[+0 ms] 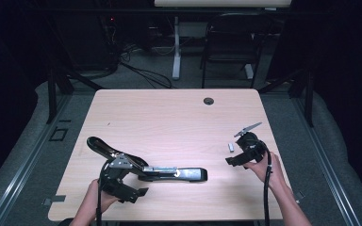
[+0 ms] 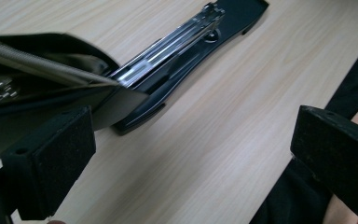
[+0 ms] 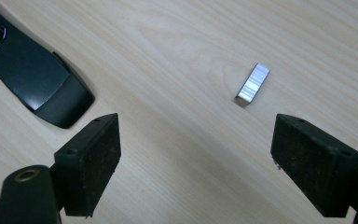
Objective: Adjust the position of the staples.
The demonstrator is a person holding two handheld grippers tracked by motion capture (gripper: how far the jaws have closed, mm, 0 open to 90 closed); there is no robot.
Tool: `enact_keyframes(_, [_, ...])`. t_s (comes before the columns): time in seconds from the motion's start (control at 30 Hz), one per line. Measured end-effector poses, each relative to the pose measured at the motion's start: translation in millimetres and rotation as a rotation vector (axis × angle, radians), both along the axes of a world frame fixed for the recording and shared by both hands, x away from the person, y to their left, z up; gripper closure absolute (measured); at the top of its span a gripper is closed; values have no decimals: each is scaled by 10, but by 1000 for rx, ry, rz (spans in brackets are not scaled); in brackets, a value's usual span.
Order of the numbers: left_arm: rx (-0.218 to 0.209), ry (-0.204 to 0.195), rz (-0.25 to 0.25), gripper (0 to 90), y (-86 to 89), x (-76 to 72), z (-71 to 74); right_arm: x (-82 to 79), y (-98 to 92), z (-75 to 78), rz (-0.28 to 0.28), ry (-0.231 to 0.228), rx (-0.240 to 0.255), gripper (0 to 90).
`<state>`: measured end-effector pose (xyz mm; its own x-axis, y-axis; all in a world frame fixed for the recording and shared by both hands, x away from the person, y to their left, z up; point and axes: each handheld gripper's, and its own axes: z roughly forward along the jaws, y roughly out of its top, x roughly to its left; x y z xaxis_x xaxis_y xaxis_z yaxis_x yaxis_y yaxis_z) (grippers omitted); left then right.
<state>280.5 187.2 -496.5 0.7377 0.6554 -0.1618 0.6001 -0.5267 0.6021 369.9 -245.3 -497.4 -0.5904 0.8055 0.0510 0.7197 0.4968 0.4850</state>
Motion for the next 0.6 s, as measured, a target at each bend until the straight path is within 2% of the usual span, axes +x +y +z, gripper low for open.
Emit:
enact_keyframes(0.17, [-2, 3, 17, 1, 67, 8, -9, 41, -36, 35, -22, -34, 1, 183])
enact_keyframes(0.2, [0, 1, 15, 2, 67, 8, -7, 81, -58, 59, -35, -58, 7, 184])
enact_keyframes(0.33, [5, -10, -1, 2, 45, -4, -7, 187, -100, 76, -67, -59, 26, 179])
enact_keyframes(0.6, [16, 6, -24, 2, 18, -14, -22, 356, -171, 18, -126, -37, 37, 226])
